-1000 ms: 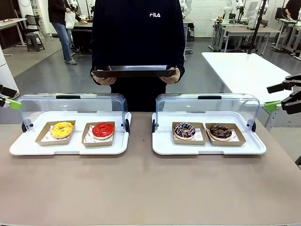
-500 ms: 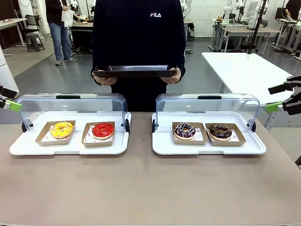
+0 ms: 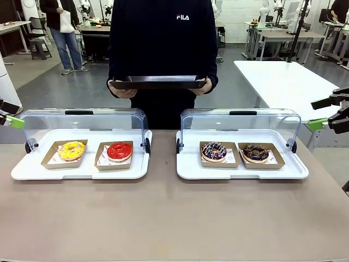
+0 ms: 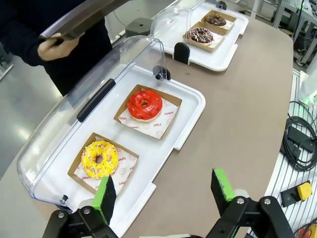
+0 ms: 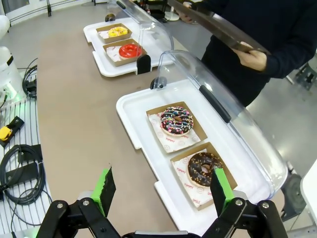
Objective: Provide the desired donut to the person.
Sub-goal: Pick up and lift the Paper togo box containing the Donut pointed at by the person.
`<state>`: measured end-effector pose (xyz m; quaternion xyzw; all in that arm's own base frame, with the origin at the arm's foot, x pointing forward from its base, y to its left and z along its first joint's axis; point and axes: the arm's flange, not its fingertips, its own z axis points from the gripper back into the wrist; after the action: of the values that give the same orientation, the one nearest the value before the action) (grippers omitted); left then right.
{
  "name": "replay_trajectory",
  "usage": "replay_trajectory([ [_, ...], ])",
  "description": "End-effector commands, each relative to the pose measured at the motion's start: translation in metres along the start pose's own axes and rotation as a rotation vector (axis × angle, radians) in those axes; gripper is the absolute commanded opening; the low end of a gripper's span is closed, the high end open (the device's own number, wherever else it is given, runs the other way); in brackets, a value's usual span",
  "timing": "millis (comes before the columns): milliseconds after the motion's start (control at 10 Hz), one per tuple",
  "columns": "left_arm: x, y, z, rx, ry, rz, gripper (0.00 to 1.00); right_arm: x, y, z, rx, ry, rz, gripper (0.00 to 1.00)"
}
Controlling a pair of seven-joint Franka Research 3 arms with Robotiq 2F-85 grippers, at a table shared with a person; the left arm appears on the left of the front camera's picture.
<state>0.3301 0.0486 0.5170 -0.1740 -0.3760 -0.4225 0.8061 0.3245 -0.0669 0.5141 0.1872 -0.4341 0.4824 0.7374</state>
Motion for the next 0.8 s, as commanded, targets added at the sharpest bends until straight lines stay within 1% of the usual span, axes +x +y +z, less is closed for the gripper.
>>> replay_trajectory([
  [0, 0.0009, 0.0002, 0.0007, -0.002, -0.013, -0.002, 1.00, 0.0004, -0.0023, -0.0025, 0.006, -0.024, 0.011, 1.00],
  [700, 0.0009, 0.0002, 0.0007, -0.002, -0.013, -0.002, 1.00, 0.0004, -0.0023, -0.0025, 0.006, -0.024, 0.011, 1.00],
])
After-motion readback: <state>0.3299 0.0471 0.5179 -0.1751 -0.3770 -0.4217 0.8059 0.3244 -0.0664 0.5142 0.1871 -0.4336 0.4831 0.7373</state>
